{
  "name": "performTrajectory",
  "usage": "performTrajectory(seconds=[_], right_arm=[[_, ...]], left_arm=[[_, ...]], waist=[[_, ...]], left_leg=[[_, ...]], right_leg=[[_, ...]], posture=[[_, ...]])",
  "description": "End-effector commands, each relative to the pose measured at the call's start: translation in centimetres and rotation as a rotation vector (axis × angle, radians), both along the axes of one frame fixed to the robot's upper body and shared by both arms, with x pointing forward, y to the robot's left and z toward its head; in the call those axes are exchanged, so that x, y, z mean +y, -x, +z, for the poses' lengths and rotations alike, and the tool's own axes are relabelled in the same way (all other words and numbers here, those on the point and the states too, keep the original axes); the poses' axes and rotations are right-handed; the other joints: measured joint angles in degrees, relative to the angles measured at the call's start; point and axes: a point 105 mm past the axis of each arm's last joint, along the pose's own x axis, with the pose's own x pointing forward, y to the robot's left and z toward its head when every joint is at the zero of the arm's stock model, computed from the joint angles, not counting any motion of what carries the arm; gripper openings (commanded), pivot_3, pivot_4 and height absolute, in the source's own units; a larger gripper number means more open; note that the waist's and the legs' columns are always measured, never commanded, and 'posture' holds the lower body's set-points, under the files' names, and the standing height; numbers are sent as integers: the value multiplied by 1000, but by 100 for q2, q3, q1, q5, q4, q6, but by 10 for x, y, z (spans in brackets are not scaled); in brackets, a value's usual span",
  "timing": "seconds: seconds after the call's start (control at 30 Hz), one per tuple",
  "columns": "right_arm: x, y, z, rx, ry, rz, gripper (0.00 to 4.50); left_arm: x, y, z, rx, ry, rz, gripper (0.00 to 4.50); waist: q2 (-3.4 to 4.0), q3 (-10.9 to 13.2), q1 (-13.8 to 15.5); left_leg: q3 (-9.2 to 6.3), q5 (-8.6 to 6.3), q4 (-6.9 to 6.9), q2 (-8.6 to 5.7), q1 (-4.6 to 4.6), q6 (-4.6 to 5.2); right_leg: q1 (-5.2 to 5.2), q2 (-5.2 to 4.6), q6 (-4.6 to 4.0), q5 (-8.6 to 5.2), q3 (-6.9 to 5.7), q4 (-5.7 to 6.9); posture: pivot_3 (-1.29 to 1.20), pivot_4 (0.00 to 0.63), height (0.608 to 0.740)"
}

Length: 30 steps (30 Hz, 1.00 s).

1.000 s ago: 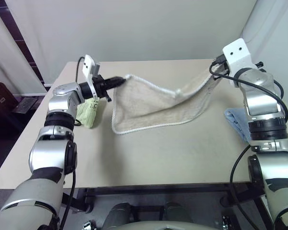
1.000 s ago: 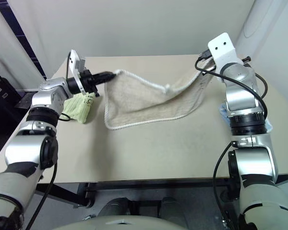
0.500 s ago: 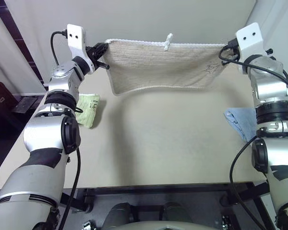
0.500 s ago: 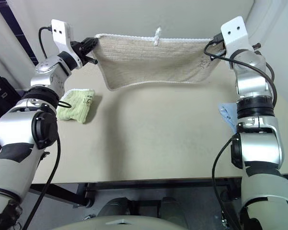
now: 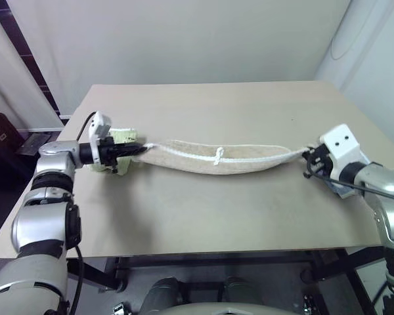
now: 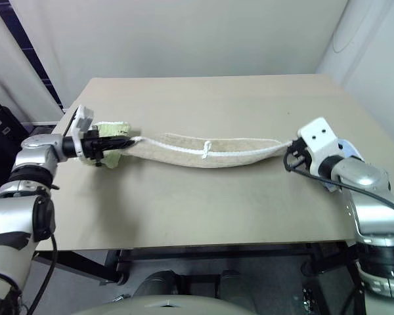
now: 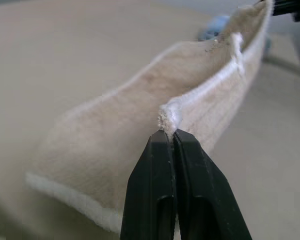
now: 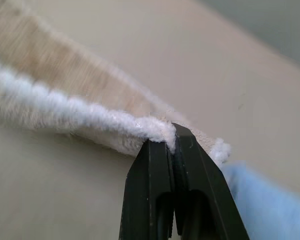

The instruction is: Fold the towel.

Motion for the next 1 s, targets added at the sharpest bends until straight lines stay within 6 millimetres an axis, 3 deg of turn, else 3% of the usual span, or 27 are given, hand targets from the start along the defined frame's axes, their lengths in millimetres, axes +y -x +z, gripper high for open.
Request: performTrajectory(seconds=[0.03, 0.37, 0.53, 0.73, 0.83, 1.0], right_arm=[[5, 26, 15, -4, 36, 90, 0], [-10, 89, -16, 183, 69, 160, 0], [-10, 113, -14, 199, 64, 224, 0], [-15, 139, -10, 243, 69, 287, 0], [-8, 130, -14, 228, 31, 328, 0], [-12, 86, -33, 188, -27, 236, 0]], left_arm=[[8, 11, 9, -4, -8, -23, 43], [30, 68, -13, 147, -100, -77, 43], [40, 89, -14, 177, -130, -95, 43], [54, 99, -5, 189, -140, -63, 43], [50, 91, -6, 184, -101, -38, 43], [39, 57, -11, 156, 1, 66, 43]], waist=[[-1, 0, 8], [-5, -3, 22], [-6, -4, 63], [-6, -3, 163], [-3, -4, 168], [-6, -3, 166]], left_leg=[[0, 0, 1, 0, 1, 0], [-1, -3, -9, 3, 48, 2], [2, -4, -36, 4, 84, 2], [8, -6, -66, 5, 110, 3], [8, -6, -73, 6, 112, 2], [14, -6, -77, 6, 120, 3]], right_leg=[[2, 0, 1, 0, 0, 0], [60, 0, -9, -4, 0, -31], [85, -1, -10, 1, 0, -75], [98, -4, -11, 0, 0, -99], [99, -4, -11, 0, 0, -105], [108, -25, -27, 29, -24, -137]], posture=[[0, 0, 720], [0, 0, 720], [0, 0, 720], [0, 0, 720], [0, 0, 720], [0, 0, 720]])
